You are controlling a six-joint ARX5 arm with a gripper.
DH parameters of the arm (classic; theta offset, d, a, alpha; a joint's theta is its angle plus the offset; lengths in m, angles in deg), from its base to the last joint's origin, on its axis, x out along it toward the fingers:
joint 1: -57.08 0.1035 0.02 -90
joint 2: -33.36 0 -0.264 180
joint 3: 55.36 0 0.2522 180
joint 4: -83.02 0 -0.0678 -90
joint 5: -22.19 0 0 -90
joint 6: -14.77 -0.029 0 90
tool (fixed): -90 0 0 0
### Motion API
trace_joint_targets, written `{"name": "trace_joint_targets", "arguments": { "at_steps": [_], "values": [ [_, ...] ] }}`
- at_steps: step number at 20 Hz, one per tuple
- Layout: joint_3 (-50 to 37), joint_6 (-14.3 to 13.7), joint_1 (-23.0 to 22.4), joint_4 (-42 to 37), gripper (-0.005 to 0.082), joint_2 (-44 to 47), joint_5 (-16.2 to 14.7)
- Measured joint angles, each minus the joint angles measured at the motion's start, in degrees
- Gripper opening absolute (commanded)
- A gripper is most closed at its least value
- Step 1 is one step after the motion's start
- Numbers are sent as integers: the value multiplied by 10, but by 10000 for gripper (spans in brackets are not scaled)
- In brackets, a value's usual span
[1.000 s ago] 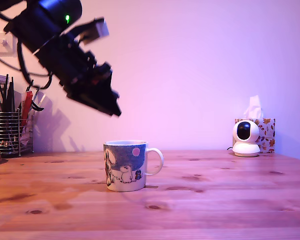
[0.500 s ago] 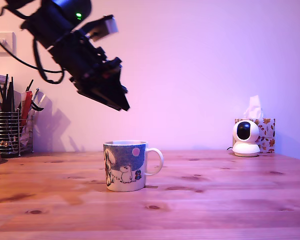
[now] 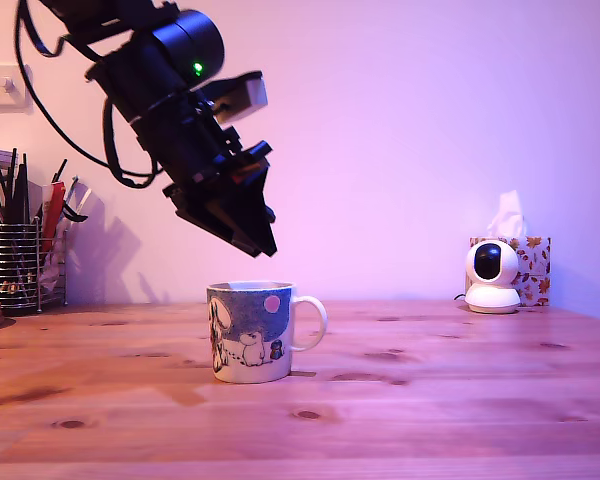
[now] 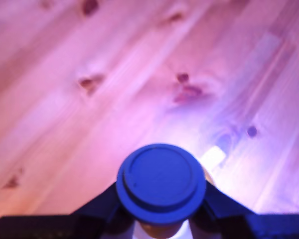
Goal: Pick up the coffee capsules on the table and drop them inside the coffee cup
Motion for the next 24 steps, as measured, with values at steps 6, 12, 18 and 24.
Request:
{"name": "trace_joint_targets", "arguments": {
  "at_steps": [6,12,18,24],
  "values": [
    [3,4,0,18,210,18,0],
    [3,6,0,34,211,19,5],
    [3,6,0,49,429,19,13],
    [3,6,0,49,574,19,22]
  ]
}}
